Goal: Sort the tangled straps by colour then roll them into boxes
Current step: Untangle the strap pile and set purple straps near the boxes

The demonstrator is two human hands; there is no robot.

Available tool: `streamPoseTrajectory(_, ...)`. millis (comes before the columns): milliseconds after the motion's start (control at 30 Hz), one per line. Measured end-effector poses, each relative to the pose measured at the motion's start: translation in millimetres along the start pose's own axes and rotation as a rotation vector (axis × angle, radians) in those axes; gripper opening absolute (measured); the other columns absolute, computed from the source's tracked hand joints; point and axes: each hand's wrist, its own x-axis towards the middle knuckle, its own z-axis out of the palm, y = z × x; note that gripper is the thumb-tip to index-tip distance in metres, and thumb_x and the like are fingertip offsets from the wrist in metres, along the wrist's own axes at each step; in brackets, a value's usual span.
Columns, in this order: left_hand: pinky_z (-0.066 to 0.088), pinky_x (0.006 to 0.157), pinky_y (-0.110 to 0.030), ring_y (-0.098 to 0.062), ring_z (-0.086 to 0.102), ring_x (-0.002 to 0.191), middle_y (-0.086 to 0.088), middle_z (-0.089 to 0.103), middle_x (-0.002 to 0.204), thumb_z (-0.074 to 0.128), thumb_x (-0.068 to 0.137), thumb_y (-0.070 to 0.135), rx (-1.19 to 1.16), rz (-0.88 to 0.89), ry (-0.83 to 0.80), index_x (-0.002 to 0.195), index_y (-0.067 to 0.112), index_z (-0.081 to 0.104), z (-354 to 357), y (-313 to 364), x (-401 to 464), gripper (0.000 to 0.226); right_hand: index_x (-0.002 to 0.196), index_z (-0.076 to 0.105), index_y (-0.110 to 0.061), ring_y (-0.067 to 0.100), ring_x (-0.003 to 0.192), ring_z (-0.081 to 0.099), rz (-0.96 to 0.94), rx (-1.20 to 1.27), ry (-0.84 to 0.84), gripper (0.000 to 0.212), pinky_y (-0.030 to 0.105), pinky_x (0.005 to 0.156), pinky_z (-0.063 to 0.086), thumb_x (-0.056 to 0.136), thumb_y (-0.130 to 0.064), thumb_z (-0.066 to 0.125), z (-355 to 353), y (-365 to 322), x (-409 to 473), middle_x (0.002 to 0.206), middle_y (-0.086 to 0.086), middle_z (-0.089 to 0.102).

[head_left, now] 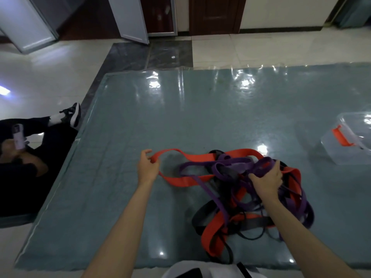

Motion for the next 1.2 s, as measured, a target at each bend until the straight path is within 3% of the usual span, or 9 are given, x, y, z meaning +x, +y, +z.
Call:
streamPoseTrajectory(133, 0.040, 0.111, -0.044, -0.039, 0.050, 0.128, -0.022, 0.052, 0.136, 0.080, 0.078, 0.010, 0.475, 0.092, -0.047, 0.137, 0.010, 0.060, 9, -10, -22, 0.062, 0.144, 0.054, -0.012, 0.037, 0.147, 0.036, -0.438, -0.116, 0.003, 0.057, 0.051, 0.119, 0.031, 0.090, -0.008, 0.071, 9, -19, -1, 0.157, 0.015, 0.043)
streamPoseTrajectory(233, 0.053, 0.093, -0.044, -0.035, 0.064, 0.105, -0.013, 0.067, 0.110, 0.072, 0.078, 0.005, 0.428, 0.248, -0.033, 0.112, 0.014, 0.069, 30, -12, -46, 0.035, 0.130, 0.065, -0.018, 0.029, 0.133, 0.055, -0.616, -0.311, -0.144, 0.035, 0.058, 0.121, 0.023, 0.096, -0.015, 0.066, 25, -25, 6, 0.140, 0.004, 0.060)
streamPoseTrajectory(333, 0.053, 0.086, -0.040, -0.033, 0.070, 0.100, -0.012, 0.074, 0.099, 0.067, 0.094, 0.023, 0.425, 0.057, -0.343, 0.101, 0.012, 0.067, 61, -11, -62, 0.013, 0.148, 0.051, -0.030, 0.021, 0.133, 0.058, -0.646, -0.690, -0.232, 0.045, 0.065, 0.122, -0.001, 0.103, -0.034, 0.057, 38, -33, 10, 0.152, -0.002, 0.053)
streamPoseTrajectory(400, 0.050, 0.097, -0.039, -0.036, 0.065, 0.118, -0.017, 0.070, 0.122, 0.063, 0.099, 0.047, 0.480, -0.107, -0.483, 0.121, 0.007, 0.061, 80, -16, -68, 0.046, 0.149, 0.049, -0.030, 0.027, 0.118, 0.067, -0.613, -0.772, -0.255, 0.048, 0.065, 0.122, 0.007, 0.105, -0.047, 0.050, 43, -39, 17, 0.137, 0.002, 0.066)
streamPoseTrajectory(533, 0.047, 0.103, -0.041, -0.038, 0.055, 0.134, -0.020, 0.053, 0.148, 0.066, 0.092, 0.058, 0.547, -0.153, -0.367, 0.150, 0.003, 0.033, 97, -23, -73, 0.086, 0.119, 0.071, -0.023, 0.031, 0.093, 0.071, -0.687, -0.832, -0.272, 0.047, 0.044, 0.091, 0.051, 0.099, -0.061, 0.050, 43, -54, 39, 0.094, 0.005, 0.077)
streamPoseTrajectory(767, 0.046, 0.103, -0.047, -0.039, 0.054, 0.123, -0.018, 0.053, 0.130, 0.081, 0.083, 0.029, 0.676, 0.030, -0.192, 0.132, 0.008, 0.049, 86, -42, -62, 0.063, 0.059, 0.052, -0.012, 0.016, 0.055, 0.053, -0.682, -0.510, -0.707, 0.080, 0.041, 0.061, 0.046, 0.087, -0.087, 0.040, 52, -55, 67, 0.058, 0.006, 0.052)
streamPoseTrajectory(1000, 0.055, 0.079, -0.035, -0.023, 0.069, 0.082, -0.007, 0.071, 0.096, 0.068, 0.082, -0.001, 0.167, -0.019, -0.185, 0.130, 0.018, 0.048, 83, -30, -48, 0.056, 0.094, 0.076, -0.019, 0.018, 0.082, 0.073, -0.502, 0.027, -0.484, 0.014, 0.034, 0.080, 0.060, 0.102, -0.016, 0.064, 40, -52, 68, 0.086, -0.002, 0.076)
streamPoseTrajectory(1100, 0.047, 0.066, -0.031, -0.016, 0.057, 0.066, -0.004, 0.063, 0.081, 0.073, 0.075, 0.006, -0.234, -0.417, -0.220, 0.122, 0.014, 0.052, 98, -3, -57, 0.052, 0.087, 0.069, -0.027, 0.002, 0.078, 0.068, -0.545, 0.039, -0.270, 0.021, 0.024, 0.075, 0.054, 0.101, -0.012, 0.063, 31, -54, 59, 0.081, -0.012, 0.072)
streamPoseTrajectory(1200, 0.044, 0.055, -0.027, -0.016, 0.055, 0.060, -0.002, 0.060, 0.070, 0.083, 0.063, 0.028, -0.499, -0.814, -0.472, 0.095, 0.013, 0.064, 114, 13, -69, 0.040, 0.086, 0.067, -0.022, 0.012, 0.067, 0.067, -0.545, 0.037, -0.221, 0.019, 0.035, 0.067, 0.055, 0.103, -0.016, 0.060, 22, -50, 45, 0.070, -0.007, 0.068)
